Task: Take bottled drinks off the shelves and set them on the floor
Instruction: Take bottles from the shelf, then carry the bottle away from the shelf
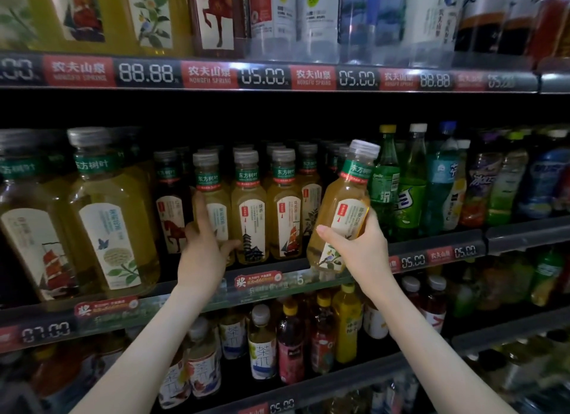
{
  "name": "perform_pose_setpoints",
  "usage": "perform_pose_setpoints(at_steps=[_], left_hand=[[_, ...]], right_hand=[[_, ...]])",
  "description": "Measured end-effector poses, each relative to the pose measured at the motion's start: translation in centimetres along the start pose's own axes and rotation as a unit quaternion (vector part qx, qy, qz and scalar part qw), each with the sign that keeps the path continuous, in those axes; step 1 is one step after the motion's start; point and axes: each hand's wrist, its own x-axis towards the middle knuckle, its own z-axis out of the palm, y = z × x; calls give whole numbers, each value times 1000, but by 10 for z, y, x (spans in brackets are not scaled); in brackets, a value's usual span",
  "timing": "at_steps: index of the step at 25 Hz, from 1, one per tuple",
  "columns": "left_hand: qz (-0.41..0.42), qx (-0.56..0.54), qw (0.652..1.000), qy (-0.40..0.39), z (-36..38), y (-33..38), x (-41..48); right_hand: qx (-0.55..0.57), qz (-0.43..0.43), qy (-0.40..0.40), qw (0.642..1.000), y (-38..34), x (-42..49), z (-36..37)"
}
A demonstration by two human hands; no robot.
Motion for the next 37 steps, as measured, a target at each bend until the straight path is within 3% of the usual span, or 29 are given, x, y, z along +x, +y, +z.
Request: perform_pose_setpoints(at_steps=[8, 13, 16, 20, 23, 25, 28, 33, 37], left_hand=[[-27, 13, 999, -14, 1, 6, -5], [-7, 47, 999, 12, 6, 1, -8], [6, 89, 996, 23, 10, 1, -12], [28, 64, 997, 21, 3, -3, -12], [35, 55, 998, 9, -1, -2, -18], [54, 111, 992, 28, 2, 1, -31], [142, 123, 981, 41, 17, 17, -64], [257, 38, 963, -76, 60, 76, -122], [261, -26, 947, -183, 90, 150, -165]], right_hand=[[10, -80, 38, 996, 26, 26, 35], [-137, -97, 58, 984, 41, 34, 46], [-146, -90, 50, 984, 40, 38, 45], [-272, -124, 69, 952, 34, 33, 51], [-340, -103, 40, 934, 28, 24, 46], [-378, -111, 24, 919, 28, 10, 38], [-352, -109, -19, 929, 35, -28, 16], [-334, -35, -29, 942, 44, -87, -60], [-358, -17, 29, 933, 39, -110, -154]])
